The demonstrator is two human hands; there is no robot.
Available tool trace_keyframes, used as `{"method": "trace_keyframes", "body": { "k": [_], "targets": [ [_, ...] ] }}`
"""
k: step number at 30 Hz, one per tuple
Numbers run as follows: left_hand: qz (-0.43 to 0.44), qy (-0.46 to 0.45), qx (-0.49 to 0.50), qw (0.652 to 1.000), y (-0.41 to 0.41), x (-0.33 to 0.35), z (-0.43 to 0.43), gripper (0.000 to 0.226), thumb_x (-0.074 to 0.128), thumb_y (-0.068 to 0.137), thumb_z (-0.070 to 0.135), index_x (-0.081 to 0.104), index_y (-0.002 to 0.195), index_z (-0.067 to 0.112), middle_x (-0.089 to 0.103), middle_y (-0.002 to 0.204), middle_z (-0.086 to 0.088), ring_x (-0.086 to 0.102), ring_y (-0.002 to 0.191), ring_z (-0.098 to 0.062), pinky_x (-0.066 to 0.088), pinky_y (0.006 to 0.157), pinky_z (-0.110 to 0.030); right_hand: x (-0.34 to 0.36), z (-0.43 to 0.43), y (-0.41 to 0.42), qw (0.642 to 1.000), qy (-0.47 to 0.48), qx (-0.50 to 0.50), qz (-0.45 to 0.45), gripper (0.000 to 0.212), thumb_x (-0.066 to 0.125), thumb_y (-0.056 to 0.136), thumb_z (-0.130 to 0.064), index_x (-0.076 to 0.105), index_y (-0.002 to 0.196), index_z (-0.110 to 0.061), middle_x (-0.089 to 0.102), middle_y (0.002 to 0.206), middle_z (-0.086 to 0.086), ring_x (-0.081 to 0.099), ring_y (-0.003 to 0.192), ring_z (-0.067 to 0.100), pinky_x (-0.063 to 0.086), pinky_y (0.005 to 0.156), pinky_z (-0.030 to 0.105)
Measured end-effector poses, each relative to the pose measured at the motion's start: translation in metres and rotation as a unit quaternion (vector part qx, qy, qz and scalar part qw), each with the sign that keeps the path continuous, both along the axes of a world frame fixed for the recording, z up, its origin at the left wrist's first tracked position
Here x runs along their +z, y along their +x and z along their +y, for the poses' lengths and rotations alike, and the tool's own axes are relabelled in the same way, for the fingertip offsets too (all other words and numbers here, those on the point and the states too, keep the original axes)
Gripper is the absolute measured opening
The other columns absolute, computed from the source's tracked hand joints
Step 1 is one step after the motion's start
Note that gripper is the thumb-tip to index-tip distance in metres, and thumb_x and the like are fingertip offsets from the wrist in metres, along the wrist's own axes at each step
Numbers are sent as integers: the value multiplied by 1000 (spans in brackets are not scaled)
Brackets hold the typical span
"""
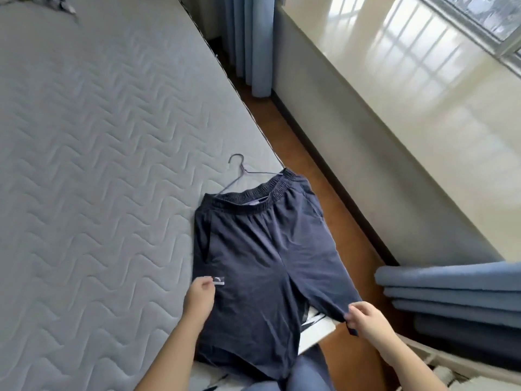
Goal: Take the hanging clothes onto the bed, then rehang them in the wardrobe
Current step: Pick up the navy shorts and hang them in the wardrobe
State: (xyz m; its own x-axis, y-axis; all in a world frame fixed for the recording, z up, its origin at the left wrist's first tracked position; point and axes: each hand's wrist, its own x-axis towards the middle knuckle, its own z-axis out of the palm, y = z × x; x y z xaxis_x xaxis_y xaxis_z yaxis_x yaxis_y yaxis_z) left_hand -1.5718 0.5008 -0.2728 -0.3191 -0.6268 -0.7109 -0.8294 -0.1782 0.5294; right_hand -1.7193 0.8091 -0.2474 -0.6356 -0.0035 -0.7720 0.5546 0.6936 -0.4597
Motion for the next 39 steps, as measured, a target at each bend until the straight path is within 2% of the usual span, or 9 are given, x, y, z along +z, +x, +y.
{"method": "trace_keyframes", "body": {
  "k": [6, 9, 11, 18, 21, 24, 30, 36, 39],
  "targets": [
    [-31, -46, 92, 994, -67, -39, -59, 29, 44, 87, 3, 56, 114, 3, 60, 114, -19, 53, 91, -28, 39, 78, -30, -64, -57, -103, 995, 46, 89, -12, 14, 51, 89, -15, 61, 94, -6, 65, 85, 8, 54, 68, 17, 41, 59, 26],
    [-56, -87, 66, 992, -96, -61, -93, 33, 44, 88, 5, 54, 119, 3, 58, 121, -19, 54, 107, -34, 40, 87, -35, -97, -107, -158, 982, 74, 172, 1, 28, 51, 90, -21, 57, 111, -3, 60, 100, 8, 59, 94, 25, 43, 79, 30],
    [-60, -109, 40, 991, -113, -82, -118, 36, 45, 88, 7, 50, 124, 2, 54, 128, -19, 51, 116, -35, 39, 95, -39, -115, -145, -192, 976, 74, 203, 8, 33, 50, 91, -22, 51, 119, -5, 57, 107, 8, 56, 107, 28, 41, 84, 29],
    [-64, -122, 29, 990, -157, -149, -175, 39, 50, 90, 12, 45, 127, 0, 54, 128, -21, 52, 117, -35, 38, 98, -42, -163, -235, -292, 947, 120, 240, 174, 48, 50, 89, -21, 38, 133, -5, 46, 133, 20, 44, 123, 37, 36, 101, 42],
    [-71, -135, 9, 988, -168, -162, -183, 36, 53, 89, 13, 49, 122, -1, 58, 122, -20, 55, 110, -35, 41, 93, -41, -177, -247, -318, 922, 131, 317, 181, 51, 47, 92, -24, 33, 139, -9, 41, 139, 17, 40, 128, 35, 34, 106, 44],
    [-76, -136, -1, 988, -170, -170, -184, 32, 53, 89, 13, 50, 118, -1, 58, 123, -19, 54, 111, -34, 40, 92, -38, -193, -249, -326, 906, 126, 375, 153, 44, 46, 93, -26, 41, 133, -10, 47, 132, 17, 45, 122, 35, 37, 103, 43],
    [-97, -109, 19, 989, -169, -168, -172, 26, 44, 94, 18, 50, 113, 1, 57, 120, -19, 53, 107, -34, 39, 85, -35, -196, -245, -309, 919, 144, 332, 159, 29, 43, 95, -24, 49, 115, -4, 49, 116, 22, 51, 105, 41, 41, 87, 42],
    [-108, -99, 22, 989, -149, -131, -152, 26, 44, 94, 17, 52, 111, -1, 59, 115, -22, 54, 104, -35, 37, 80, -34, -169, -207, -276, 933, 136, 306, 133, 29, 45, 94, -23, 51, 113, -2, 53, 117, 22, 52, 107, 40, 40, 87, 39],
    [-116, -85, 24, 989, -130, -106, -132, 18, 46, 93, 16, 53, 103, 2, 60, 111, -22, 53, 92, -30, 36, 76, -31, -153, -175, -248, 944, 131, 288, 95, 27, 48, 93, -21, 53, 111, -1, 58, 116, 23, 53, 109, 38, 40, 88, 38]
  ]
}}
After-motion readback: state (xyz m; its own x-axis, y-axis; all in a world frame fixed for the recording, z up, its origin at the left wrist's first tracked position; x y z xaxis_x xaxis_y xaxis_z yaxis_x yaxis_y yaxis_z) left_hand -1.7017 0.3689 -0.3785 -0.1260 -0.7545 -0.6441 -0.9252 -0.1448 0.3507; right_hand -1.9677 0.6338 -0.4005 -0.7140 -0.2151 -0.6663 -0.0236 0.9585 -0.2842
